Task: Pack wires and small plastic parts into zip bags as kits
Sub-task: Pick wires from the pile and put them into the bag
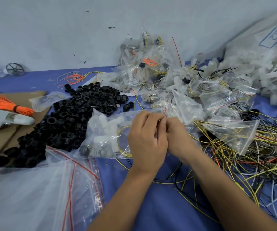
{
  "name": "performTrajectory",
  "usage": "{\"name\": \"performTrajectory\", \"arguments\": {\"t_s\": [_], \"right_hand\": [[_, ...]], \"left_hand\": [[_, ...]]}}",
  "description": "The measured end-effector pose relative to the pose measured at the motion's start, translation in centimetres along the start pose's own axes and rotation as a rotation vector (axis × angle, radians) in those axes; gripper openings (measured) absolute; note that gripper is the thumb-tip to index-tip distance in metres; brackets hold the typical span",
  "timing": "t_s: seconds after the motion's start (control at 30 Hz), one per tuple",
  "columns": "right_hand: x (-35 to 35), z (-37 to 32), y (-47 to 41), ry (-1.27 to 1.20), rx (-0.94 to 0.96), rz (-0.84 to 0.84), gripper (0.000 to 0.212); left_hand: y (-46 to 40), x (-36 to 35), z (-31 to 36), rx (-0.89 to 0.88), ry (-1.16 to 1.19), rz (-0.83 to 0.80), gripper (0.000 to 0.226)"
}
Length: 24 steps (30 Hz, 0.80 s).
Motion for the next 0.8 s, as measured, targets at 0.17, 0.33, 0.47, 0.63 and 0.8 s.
{"name": "performTrajectory", "arguments": {"t_s": [0.17,0.33,0.47,0.63,0.8], "right_hand": [[0.3,0.4,-0.1,-0.183,-0.112,-0.101,0.032],[0.2,0.8,0.0,-0.076,-0.063,0.157,0.024],[0.4,-0.4,-0.2,0.318,0.144,0.174,0.045],[1.1,-0.7,-0.2,0.438,0.248,0.237,0.034],[1.1,-1.3,-0.3,0.499,0.364,0.167,0.013]], "left_hand": [[-0.1,0.0,-0.6,0.056,0.045,-0.005,0.01],[0.1,-0.2,-0.1,0.035,0.114,-0.041,0.014],[0.3,-0.5,0.1,0.011,0.15,-0.05,0.012],[0.4,-0.9,-0.8,0.086,0.114,-0.038,0.013],[0.4,-1.2,-1.5,0.157,0.134,-0.026,0.008]]}}
Point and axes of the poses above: each hand's wrist, its own y-axis away from the middle knuckle, its own x-axis out of the back of the hand, z = x × y, the point moved 4 cm from there along -y, towards the middle knuckle, and after that the axes turned 15 degrees about -y, right-handed, at the moved point
